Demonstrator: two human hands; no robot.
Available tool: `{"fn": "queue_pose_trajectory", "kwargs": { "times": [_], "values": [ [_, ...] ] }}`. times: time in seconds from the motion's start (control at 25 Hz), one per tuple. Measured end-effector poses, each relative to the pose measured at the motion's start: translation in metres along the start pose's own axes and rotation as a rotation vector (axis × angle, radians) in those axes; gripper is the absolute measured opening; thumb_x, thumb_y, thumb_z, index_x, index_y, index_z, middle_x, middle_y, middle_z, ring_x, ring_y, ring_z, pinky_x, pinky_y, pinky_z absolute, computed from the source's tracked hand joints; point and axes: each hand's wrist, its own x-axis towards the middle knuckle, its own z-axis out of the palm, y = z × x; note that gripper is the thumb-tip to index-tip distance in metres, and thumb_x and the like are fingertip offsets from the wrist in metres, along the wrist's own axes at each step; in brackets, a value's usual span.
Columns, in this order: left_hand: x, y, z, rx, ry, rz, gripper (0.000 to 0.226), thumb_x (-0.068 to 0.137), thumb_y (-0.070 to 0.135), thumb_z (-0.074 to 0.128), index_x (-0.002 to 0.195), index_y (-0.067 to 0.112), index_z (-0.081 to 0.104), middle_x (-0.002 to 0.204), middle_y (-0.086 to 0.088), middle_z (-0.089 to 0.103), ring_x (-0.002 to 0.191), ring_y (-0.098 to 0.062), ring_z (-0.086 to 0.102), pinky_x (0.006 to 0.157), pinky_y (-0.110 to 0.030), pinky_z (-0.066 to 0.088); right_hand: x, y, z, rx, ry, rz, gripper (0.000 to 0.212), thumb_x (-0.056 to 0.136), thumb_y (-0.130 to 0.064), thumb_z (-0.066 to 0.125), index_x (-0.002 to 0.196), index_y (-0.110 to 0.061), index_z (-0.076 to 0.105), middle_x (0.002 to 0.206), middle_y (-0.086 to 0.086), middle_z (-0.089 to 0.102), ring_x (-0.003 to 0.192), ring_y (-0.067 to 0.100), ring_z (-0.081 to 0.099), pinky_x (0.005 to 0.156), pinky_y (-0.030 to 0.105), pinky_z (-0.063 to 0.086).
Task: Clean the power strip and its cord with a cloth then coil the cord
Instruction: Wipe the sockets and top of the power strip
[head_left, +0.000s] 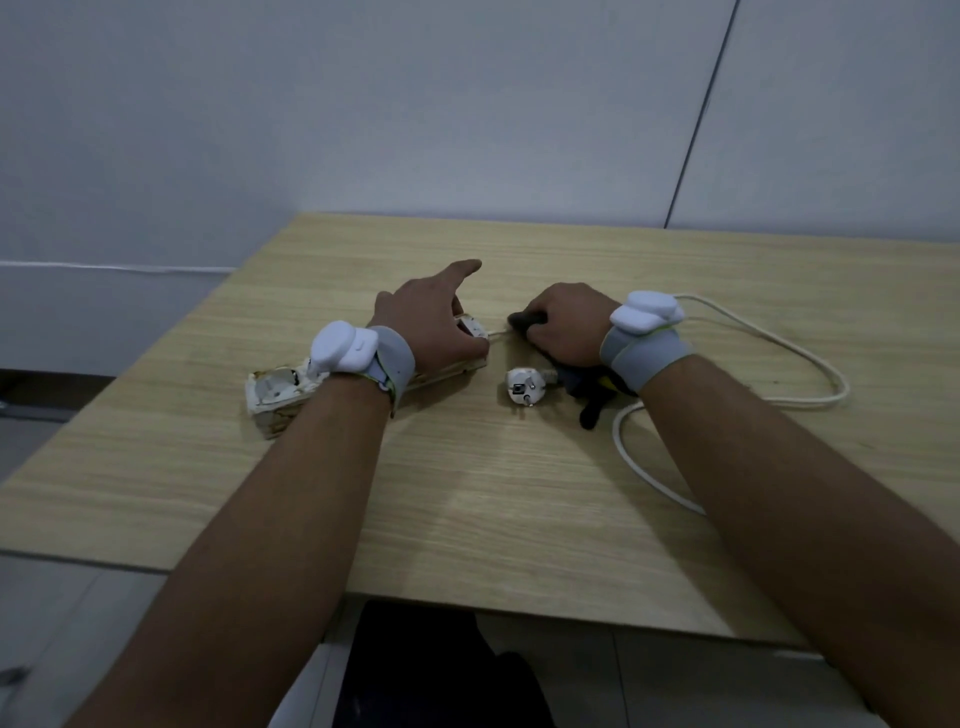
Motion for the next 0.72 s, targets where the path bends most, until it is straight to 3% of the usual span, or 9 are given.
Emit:
{"fn": "queue_pose_trajectory", "kwargs": {
  "times": [0.12,0.24,0.36,0.44,0.72],
  "values": [
    [0.000,0.000,0.000,-0.011,0.011,-0.002,0.088,0.071,0.043,0.071,0.146,0.041,0.026,0.104,0.008,0.061,0.098,-0.022,0.059,0.092,-0.047,0.046,0.002,-0.010,-0.001,0.101,-0.044,-0.125,0.033,0.087,-0.019,0.052,0.115,-0.018,0.068,0.114,0.005,0.067,0.097,0.023,0.059,0.080,0.027,0.045],
    [0.001,-0.002,0.001,-0.012,0.001,-0.002,0.089,0.070,0.045,0.072,0.146,0.040,0.027,0.103,0.010,0.059,0.096,-0.021,0.058,0.091,-0.045,0.046,0.003,0.000,-0.014,0.261,-0.057,-0.128,0.032,0.083,-0.017,0.056,0.111,-0.025,0.070,0.110,-0.002,0.069,0.093,0.014,0.058,0.079,0.020,0.039],
    [0.003,-0.003,0.003,0.019,0.013,0.018,0.089,0.070,0.047,0.071,0.147,0.038,0.026,0.100,0.011,0.058,0.094,-0.021,0.057,0.087,-0.040,0.037,0.006,0.017,-0.018,0.147,0.054,-0.040,0.030,0.085,-0.021,0.057,0.111,-0.018,0.070,0.115,0.005,0.066,0.101,0.024,0.059,0.079,0.024,0.040],
    [0.004,-0.003,0.005,0.027,0.036,0.027,0.090,0.070,0.047,0.071,0.147,0.037,0.026,0.100,0.011,0.059,0.094,-0.021,0.057,0.084,-0.039,0.031,0.006,0.015,-0.012,0.055,0.010,-0.025,0.031,0.087,-0.024,0.055,0.115,-0.016,0.068,0.118,0.008,0.064,0.105,0.028,0.058,0.081,0.026,0.041],
    [0.004,-0.005,0.007,0.025,0.073,0.037,0.091,0.067,0.047,0.073,0.145,0.039,0.029,0.098,0.014,0.061,0.098,-0.020,0.059,0.084,-0.038,0.029,0.000,-0.004,-0.016,0.159,-0.109,-0.208,0.029,0.083,-0.020,0.057,0.108,-0.021,0.072,0.104,-0.002,0.070,0.087,0.013,0.057,0.074,0.019,0.038]
  ]
}}
